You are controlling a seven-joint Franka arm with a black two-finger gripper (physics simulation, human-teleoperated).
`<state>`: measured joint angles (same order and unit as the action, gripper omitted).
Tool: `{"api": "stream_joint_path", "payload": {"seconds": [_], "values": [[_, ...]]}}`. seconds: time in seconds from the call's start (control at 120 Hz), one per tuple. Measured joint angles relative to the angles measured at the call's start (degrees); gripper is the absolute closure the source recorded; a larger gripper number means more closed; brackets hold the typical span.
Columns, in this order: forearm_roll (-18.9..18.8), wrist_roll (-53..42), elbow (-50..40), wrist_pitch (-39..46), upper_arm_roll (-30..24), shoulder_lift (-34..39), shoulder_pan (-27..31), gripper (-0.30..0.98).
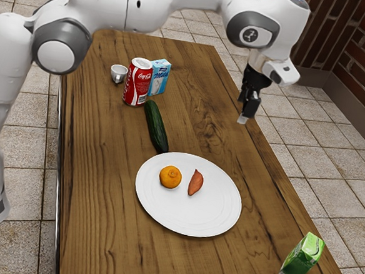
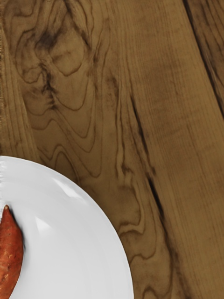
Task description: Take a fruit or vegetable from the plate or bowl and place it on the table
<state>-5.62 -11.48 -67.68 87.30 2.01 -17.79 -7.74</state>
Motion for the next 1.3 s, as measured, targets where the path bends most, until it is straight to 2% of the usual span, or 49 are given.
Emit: {"api": "stream_joint_path", "payload": {"seconds": [0.117, 0.225, 0.45, 0.775, 0.858, 0.942, 1.083, 1.3], "values": [[0.4, -0.6, 0.1, -0.1, 0.1, 0.1, 2.7, 0.00], [2.2, -0.5, 1.0, 0.0, 0.2, 0.1, 4.1, 0.00], [4.1, 5.1, 0.7, -0.2, 0.7, 0.5, 5.3, 0.00], [3.8, 12.8, -7.9, 0.3, -0.3, 0.4, 2.2, 0.00], [5.5, 14.2, -9.1, 1.8, -1.1, 0.2, 2.0, 0.00], [9.2, 15.8, -11.7, 3.9, -1.7, -0.3, 1.9, 0.00], [14.4, 24.1, -13.2, 6.8, -1.9, -0.8, 1.9, 0.00], [16.6, 35.1, -14.0, 8.7, -3.5, -2.3, 1.7, 0.00]]}}
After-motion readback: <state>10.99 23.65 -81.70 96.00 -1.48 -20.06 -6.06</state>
